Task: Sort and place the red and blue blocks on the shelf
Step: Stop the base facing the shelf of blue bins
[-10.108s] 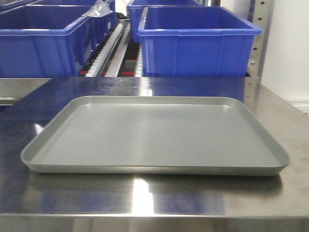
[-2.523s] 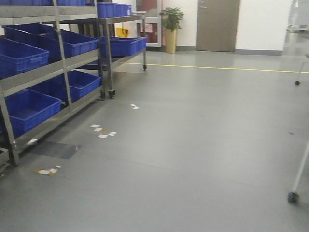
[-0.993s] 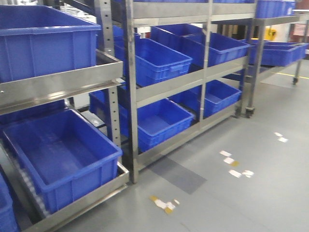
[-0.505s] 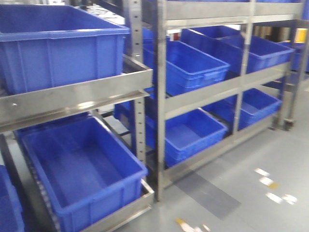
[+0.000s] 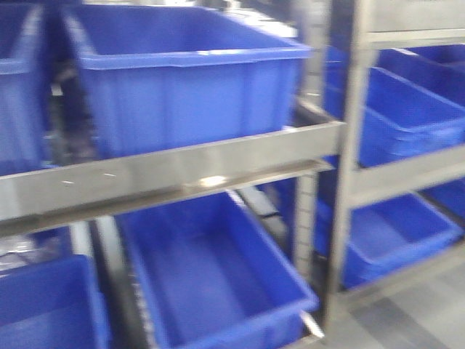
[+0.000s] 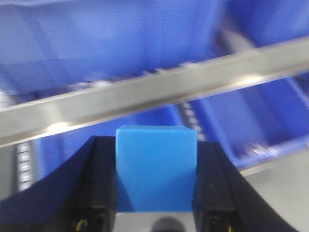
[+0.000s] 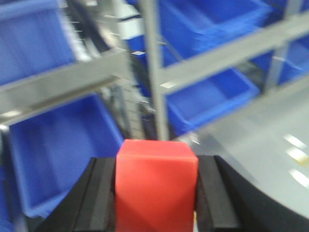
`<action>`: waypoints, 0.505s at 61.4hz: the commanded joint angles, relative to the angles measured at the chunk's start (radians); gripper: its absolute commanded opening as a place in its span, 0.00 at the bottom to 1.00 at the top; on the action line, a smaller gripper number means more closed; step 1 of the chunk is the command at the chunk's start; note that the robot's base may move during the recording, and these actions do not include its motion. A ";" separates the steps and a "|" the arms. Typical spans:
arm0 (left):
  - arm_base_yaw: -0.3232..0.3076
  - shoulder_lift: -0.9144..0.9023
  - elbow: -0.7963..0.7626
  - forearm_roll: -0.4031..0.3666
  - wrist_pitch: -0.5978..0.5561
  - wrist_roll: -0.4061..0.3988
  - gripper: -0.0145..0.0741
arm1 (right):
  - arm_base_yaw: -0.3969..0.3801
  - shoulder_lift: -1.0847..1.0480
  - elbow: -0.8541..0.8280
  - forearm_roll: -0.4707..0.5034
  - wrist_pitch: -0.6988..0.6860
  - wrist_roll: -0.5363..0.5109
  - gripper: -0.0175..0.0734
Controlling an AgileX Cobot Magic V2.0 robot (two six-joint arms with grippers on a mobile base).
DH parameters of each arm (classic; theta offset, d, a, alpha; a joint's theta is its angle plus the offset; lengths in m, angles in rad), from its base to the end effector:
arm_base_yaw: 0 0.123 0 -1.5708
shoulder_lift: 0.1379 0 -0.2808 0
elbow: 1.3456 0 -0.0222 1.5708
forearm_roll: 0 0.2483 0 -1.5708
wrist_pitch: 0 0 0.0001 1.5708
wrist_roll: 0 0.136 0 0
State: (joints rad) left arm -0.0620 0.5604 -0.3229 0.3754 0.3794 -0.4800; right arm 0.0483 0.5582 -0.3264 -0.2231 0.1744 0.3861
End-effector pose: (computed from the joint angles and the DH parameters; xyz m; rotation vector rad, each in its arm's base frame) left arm 0.1525 0.0091 0.2230 -0.1526 2.0656 0.0241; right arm 0.1627 0.0026 0.2471 0.1375 1.8817 0.1107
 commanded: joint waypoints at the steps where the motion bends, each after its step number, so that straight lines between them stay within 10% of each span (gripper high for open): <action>1: 0.001 -0.002 -0.027 0.011 -0.068 0.000 0.30 | -0.005 -0.002 -0.029 -0.018 -0.087 -0.006 0.24; 31: 0.001 -0.002 -0.027 0.011 -0.068 0.000 0.30 | -0.005 -0.002 -0.029 -0.018 -0.087 -0.006 0.24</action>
State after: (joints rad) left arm -0.0620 0.5604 -0.3229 0.3754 0.3794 -0.4800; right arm 0.0483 0.5582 -0.3264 -0.2231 0.1744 0.3861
